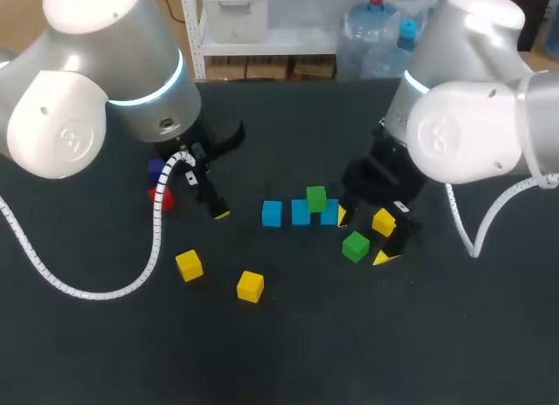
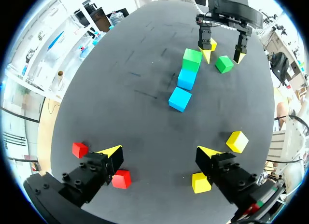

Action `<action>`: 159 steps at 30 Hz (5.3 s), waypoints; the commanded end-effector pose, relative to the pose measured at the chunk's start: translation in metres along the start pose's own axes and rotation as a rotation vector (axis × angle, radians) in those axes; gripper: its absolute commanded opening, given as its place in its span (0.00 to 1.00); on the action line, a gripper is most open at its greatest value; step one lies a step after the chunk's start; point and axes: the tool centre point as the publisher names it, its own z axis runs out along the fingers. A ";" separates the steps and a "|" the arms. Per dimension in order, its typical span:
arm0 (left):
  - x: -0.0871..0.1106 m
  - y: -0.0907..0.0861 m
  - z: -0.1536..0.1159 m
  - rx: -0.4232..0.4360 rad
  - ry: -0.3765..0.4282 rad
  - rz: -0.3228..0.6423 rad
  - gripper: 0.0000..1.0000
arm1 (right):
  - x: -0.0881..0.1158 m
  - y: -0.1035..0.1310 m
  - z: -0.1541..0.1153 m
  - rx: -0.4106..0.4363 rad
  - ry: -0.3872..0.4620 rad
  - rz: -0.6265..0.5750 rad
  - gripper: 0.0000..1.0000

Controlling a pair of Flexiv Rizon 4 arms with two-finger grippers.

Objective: Place the blue cubes, place green cubes on the blue cubes, place the yellow cubes on the green cubes, then place the red cubes on the yellow cubes, and place purple cube on the red cubes.

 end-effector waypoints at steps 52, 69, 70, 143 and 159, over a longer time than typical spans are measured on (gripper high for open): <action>0.001 0.001 0.000 0.003 -0.003 0.002 1.00 | -0.075 0.015 0.015 0.115 0.057 0.274 0.00; 0.001 0.001 0.000 0.003 -0.003 0.002 1.00 | -0.096 0.000 0.032 0.055 0.010 0.303 0.00; 0.001 0.001 0.000 0.003 -0.003 0.002 1.00 | -0.097 -0.002 0.033 0.045 0.003 0.309 0.00; 0.001 0.001 0.000 0.003 -0.003 0.002 1.00 | 0.058 -0.038 -0.122 0.189 -0.502 0.242 1.00; -0.009 -0.012 -0.004 -0.042 0.049 0.033 1.00 | 0.055 -0.036 -0.125 0.217 -0.440 0.279 1.00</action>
